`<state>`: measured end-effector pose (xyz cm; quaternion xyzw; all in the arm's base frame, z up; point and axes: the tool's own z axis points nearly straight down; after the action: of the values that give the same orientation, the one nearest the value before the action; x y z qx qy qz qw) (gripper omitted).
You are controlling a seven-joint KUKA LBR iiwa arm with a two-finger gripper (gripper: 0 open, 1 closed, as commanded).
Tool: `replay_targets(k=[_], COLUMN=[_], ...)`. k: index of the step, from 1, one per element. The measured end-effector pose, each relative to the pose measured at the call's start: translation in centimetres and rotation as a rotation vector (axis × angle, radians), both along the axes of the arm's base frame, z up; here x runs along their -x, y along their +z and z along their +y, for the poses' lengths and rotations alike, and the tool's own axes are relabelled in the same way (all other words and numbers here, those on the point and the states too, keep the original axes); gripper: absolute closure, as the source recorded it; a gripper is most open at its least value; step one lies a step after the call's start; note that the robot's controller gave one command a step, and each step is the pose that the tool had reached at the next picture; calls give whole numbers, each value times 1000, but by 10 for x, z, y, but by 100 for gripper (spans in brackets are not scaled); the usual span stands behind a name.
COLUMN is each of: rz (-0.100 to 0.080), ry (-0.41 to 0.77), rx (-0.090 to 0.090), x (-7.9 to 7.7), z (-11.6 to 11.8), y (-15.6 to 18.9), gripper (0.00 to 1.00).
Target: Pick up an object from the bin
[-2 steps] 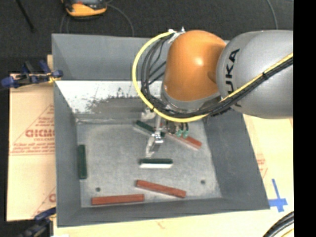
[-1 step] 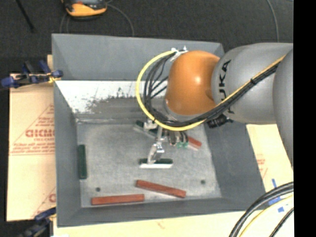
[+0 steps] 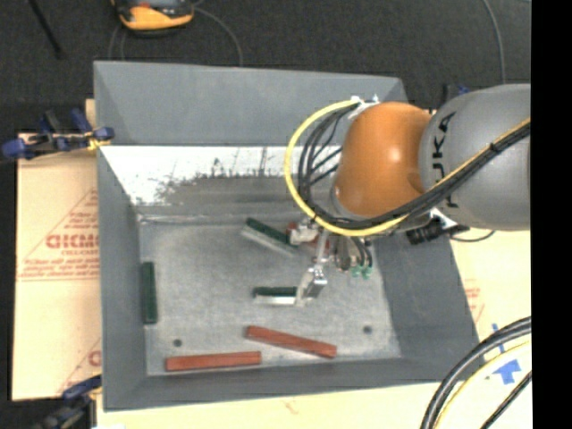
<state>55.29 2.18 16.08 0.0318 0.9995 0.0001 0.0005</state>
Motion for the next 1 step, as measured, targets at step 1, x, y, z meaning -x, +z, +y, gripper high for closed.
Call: replay_targets(k=[1], rz=[-6], ry=[66], rx=[2], x=[-25], z=[5], y=[-53], gripper=[0])
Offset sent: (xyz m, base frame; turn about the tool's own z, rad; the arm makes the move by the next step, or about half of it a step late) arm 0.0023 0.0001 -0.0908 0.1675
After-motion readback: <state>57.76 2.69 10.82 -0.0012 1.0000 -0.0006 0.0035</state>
